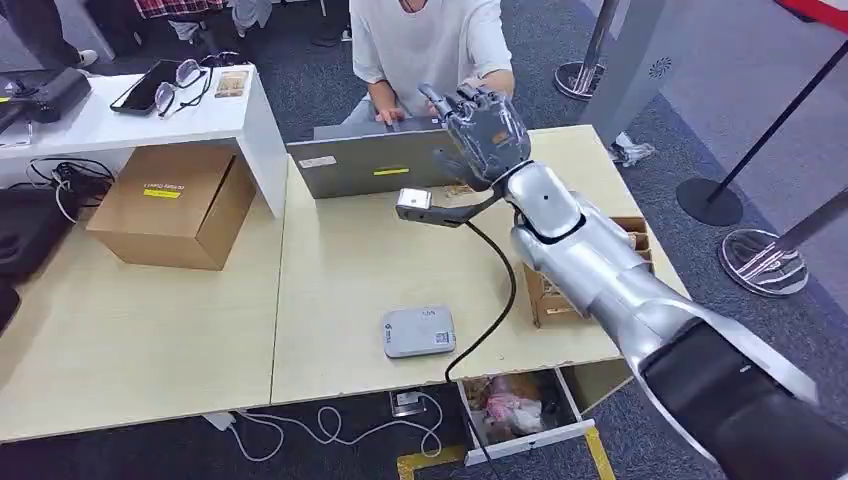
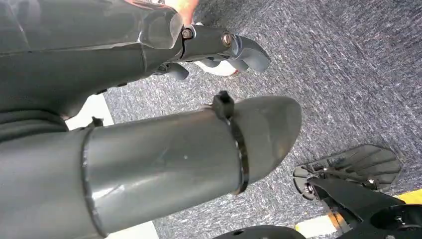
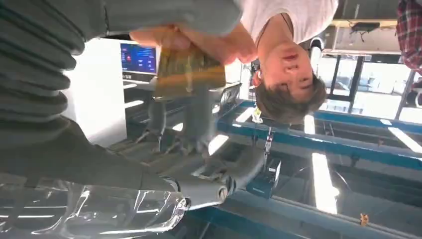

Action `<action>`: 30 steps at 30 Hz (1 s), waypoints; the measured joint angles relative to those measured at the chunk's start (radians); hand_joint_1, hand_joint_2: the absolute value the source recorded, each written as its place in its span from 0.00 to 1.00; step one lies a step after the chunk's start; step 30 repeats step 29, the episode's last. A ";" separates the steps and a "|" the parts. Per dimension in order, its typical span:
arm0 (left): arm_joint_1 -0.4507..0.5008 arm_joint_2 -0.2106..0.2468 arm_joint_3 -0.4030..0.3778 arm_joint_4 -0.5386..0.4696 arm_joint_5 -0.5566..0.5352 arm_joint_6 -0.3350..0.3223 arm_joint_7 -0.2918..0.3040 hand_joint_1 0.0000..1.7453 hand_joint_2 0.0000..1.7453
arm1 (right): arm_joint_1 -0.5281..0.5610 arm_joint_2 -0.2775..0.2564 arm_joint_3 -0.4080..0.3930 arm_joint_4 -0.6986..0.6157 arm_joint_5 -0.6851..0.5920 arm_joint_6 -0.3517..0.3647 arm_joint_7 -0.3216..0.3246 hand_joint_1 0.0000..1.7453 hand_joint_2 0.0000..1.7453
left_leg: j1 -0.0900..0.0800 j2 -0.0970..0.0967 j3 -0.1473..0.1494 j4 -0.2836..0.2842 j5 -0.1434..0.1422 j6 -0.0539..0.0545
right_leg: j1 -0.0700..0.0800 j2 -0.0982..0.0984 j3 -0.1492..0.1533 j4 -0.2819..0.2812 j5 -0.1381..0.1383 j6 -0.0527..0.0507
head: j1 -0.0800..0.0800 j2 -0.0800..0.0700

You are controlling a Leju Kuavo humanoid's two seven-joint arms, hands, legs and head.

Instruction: Pass the card to the sensor for recognition and then transmit it.

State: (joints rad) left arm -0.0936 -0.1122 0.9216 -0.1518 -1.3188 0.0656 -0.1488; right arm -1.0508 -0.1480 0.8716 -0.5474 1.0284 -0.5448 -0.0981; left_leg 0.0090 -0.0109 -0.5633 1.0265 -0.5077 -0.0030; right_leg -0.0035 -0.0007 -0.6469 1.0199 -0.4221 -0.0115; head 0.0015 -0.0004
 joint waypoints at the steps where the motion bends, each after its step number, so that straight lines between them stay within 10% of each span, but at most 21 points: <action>1: 0.001 0.000 0.000 0.000 0.000 0.002 0.000 0.00 0.00 | 0.003 0.000 -0.008 -0.005 -0.003 -0.005 -0.008 0.00 0.00 | 0.000 0.000 0.000 0.000 0.000 0.000 | 0.000 0.000 0.000 0.000 0.000 0.000 | 0.000 0.000; 30: 0.002 -0.004 0.000 0.000 0.012 0.018 0.000 0.00 0.00 | 0.221 -0.090 -0.228 -0.435 -0.245 0.024 -0.115 0.00 0.00 | -0.001 0.001 0.001 0.000 0.000 0.000 | 0.001 0.002 -0.001 0.000 0.000 0.000 | 0.000 0.000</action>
